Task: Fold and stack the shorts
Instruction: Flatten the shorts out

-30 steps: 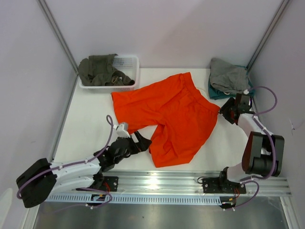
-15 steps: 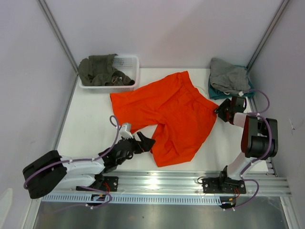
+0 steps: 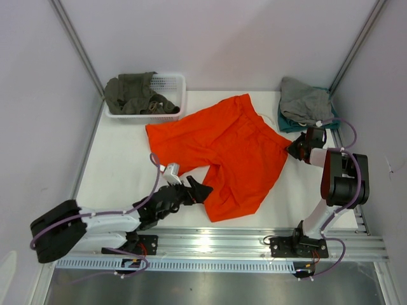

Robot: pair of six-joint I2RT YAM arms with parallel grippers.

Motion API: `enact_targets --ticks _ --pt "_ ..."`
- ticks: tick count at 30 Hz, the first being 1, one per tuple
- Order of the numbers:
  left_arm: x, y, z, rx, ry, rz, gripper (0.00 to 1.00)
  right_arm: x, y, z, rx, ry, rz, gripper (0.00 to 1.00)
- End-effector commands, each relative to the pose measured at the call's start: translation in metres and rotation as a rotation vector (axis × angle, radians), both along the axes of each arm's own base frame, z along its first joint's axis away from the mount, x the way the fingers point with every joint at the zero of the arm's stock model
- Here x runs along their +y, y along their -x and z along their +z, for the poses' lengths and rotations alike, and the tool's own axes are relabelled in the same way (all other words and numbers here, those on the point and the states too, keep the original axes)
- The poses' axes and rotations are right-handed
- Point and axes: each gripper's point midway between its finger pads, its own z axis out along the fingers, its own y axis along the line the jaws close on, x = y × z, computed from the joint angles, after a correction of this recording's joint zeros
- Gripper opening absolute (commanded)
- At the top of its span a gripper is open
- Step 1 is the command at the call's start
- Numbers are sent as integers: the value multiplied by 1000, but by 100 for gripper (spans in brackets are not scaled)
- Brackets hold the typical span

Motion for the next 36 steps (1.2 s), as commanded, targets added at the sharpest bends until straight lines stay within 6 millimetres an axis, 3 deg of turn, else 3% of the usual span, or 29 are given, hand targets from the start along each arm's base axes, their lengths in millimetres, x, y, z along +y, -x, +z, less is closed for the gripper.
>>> enact_targets --ticks 1,7,19,36 --pt "7 3 23 -6 59 36 98 2 -16 10 -43 12 11 0" --pt "19 16 25 62 100 46 99 3 -16 12 -44 18 14 0" --pt "4 31 18 201 163 -2 99 1 -15 12 -39 17 9 0" --pt "-17 34 29 223 258 -62 98 0 -14 11 -32 18 8 0"
